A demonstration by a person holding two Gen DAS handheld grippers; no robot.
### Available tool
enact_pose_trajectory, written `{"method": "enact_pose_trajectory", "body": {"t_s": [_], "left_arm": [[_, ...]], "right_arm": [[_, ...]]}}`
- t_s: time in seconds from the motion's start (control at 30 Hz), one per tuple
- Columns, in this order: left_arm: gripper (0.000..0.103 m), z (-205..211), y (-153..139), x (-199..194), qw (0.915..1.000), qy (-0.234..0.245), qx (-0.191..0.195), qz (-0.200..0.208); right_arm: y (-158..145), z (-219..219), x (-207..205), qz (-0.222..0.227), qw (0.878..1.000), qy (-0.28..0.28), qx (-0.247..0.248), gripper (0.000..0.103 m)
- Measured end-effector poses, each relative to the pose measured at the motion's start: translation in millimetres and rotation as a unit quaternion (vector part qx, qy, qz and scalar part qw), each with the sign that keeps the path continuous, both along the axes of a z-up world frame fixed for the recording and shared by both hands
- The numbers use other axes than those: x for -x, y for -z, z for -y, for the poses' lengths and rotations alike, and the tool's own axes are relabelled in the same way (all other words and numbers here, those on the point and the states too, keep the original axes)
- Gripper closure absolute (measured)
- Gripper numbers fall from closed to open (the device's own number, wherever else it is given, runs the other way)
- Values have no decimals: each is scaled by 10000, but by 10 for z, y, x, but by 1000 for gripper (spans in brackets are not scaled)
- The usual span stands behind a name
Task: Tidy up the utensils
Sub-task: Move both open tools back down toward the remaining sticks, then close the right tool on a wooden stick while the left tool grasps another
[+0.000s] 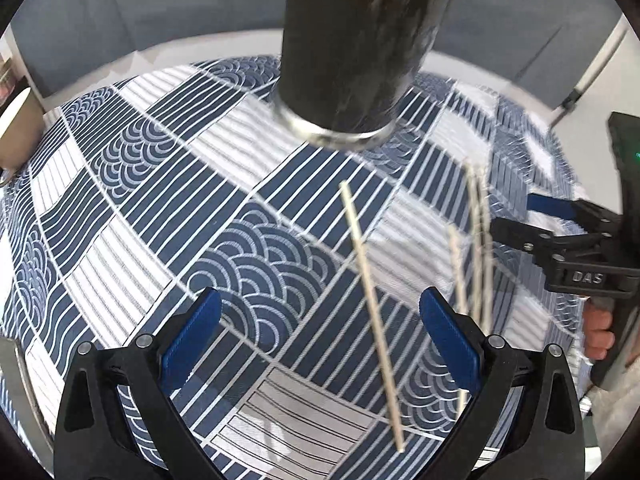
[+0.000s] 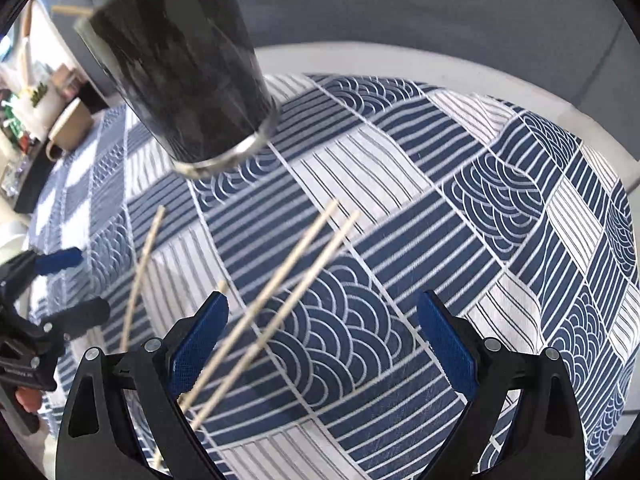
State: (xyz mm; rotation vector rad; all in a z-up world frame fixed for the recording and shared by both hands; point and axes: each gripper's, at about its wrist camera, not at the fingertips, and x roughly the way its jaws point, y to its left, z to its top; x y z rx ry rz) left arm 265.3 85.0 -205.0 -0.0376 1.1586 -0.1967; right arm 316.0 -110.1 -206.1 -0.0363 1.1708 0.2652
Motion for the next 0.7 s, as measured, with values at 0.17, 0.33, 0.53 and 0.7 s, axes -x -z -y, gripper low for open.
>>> {"method": "enact_pose_trajectory", "body": {"t_s": [0.17,0.33,0.53,0.7], "left_arm": [[6,63,98,-6,9995,18,-289,-119],[6,94,183,-31,9987,-44,-457,-222],[4,139,219,-78,9962,-137,-774,-369],[5,107,220,-59,9953,-357,-771,-471]], "right_arm": [[110,8,16,-67,9995,70,316,12],[166,3,33,-95,9989,123,442,12],[162,23,29,-259,9982,240,483,12],[95,87,32,-279,9983,177,487,39]]}}
